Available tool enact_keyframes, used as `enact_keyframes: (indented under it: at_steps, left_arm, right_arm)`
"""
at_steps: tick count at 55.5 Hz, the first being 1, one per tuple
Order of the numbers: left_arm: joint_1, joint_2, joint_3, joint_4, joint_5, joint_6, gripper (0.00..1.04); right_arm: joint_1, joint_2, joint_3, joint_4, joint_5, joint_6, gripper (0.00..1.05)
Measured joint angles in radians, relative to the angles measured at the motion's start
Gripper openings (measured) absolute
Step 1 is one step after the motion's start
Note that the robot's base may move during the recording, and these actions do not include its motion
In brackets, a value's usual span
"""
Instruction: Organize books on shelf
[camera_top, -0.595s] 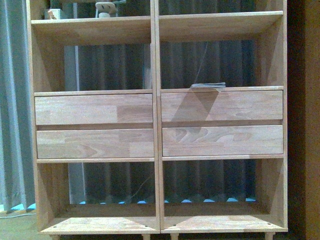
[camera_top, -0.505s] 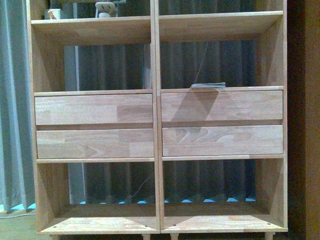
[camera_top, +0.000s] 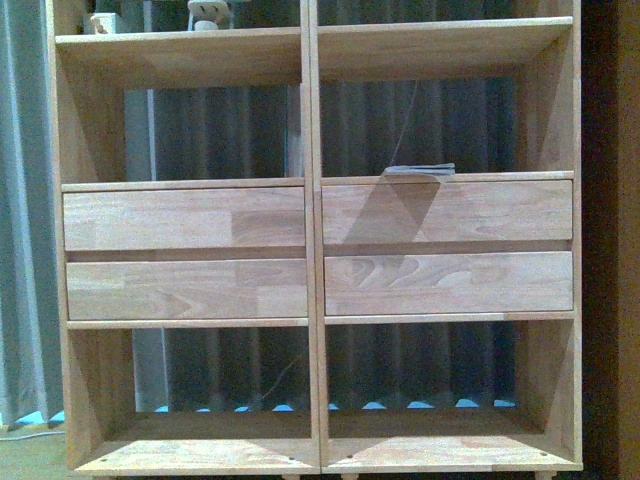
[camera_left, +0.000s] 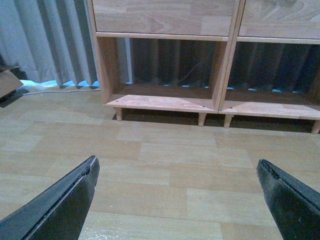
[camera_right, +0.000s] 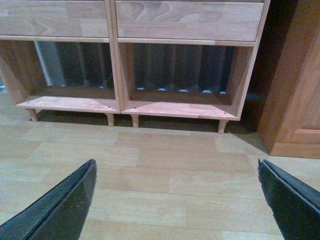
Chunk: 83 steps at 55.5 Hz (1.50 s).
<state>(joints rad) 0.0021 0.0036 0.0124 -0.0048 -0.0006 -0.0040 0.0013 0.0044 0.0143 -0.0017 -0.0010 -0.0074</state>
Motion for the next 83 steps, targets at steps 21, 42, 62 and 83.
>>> enact_keyframes:
  at_steps: [21, 42, 62, 83]
  left_arm:
    - [0.000, 0.000, 0.000, 0.000, 0.000, 0.000, 0.97]
    - [0.000, 0.000, 0.000, 0.000, 0.000, 0.000, 0.97]
    - [0.000, 0.000, 0.000, 0.000, 0.000, 0.000, 0.97]
    - [0.000, 0.000, 0.000, 0.000, 0.000, 0.000, 0.97]
  right_arm:
    - [0.000, 0.000, 0.000, 0.000, 0.000, 0.000, 0.98]
    - [0.000, 0.000, 0.000, 0.000, 0.000, 0.000, 0.98]
    - [0.000, 0.000, 0.000, 0.000, 0.000, 0.000, 0.98]
    - [0.000, 0.000, 0.000, 0.000, -0.001, 0.000, 0.98]
